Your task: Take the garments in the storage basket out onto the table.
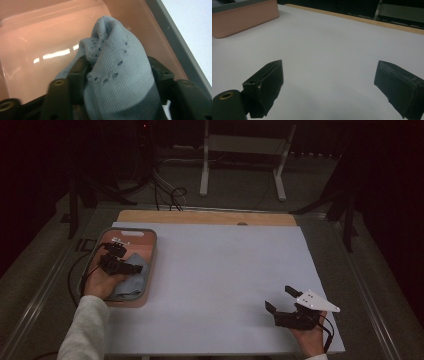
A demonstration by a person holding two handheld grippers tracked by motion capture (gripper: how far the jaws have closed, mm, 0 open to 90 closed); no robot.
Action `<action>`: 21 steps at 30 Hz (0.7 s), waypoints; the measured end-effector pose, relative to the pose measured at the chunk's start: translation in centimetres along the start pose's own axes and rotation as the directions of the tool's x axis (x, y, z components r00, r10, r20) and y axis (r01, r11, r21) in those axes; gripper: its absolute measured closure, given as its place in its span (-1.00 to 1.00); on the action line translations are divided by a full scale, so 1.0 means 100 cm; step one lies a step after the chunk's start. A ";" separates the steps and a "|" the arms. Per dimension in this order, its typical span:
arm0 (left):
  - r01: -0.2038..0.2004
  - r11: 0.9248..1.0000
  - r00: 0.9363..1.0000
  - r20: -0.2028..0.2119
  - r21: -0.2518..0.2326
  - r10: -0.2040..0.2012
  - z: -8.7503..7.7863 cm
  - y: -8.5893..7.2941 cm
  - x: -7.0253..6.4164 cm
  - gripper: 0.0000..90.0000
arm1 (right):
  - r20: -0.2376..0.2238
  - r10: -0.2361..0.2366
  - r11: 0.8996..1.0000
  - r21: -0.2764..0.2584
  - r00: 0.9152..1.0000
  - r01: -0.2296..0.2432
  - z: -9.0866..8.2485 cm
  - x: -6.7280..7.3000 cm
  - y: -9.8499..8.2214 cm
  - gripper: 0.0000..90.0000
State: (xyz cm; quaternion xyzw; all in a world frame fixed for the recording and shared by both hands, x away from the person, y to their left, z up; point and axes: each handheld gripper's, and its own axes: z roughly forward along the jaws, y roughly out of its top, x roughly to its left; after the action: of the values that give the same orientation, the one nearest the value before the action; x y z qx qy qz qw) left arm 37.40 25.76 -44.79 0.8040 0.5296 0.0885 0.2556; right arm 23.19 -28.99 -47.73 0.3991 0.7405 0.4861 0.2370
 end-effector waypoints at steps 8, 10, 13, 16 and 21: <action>0.021 0.998 1.000 0.011 -0.057 -0.020 -0.009 -0.003 0.001 0.16 | 0.000 0.001 1.000 0.001 1.000 -0.001 0.000 0.000 0.000 -0.80; 0.013 0.997 1.000 0.015 -0.072 -0.012 -0.013 -0.003 0.002 0.16 | -0.001 0.001 1.000 0.001 1.000 -0.001 0.000 0.000 0.000 -0.80; 0.006 0.996 1.000 0.017 -0.088 -0.005 -0.017 -0.004 0.001 0.17 | 0.000 0.003 1.000 0.001 1.000 -0.003 0.000 0.000 0.000 -0.80; 0.005 0.995 1.000 0.016 -0.104 -0.003 -0.022 -0.005 0.001 0.18 | -0.001 0.001 1.000 0.001 1.000 -0.001 0.001 0.000 0.000 -0.80; 0.016 0.990 1.000 0.021 -0.140 -0.013 -0.028 -0.006 0.002 0.19 | -0.001 0.002 1.000 0.003 1.000 -0.002 0.001 0.000 0.000 -0.80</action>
State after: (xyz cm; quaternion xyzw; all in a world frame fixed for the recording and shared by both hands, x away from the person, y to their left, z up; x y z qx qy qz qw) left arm 35.85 27.05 -42.74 0.7810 0.5253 0.1154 0.3175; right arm 23.20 -28.92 -47.79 0.4000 0.7408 0.4855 0.2358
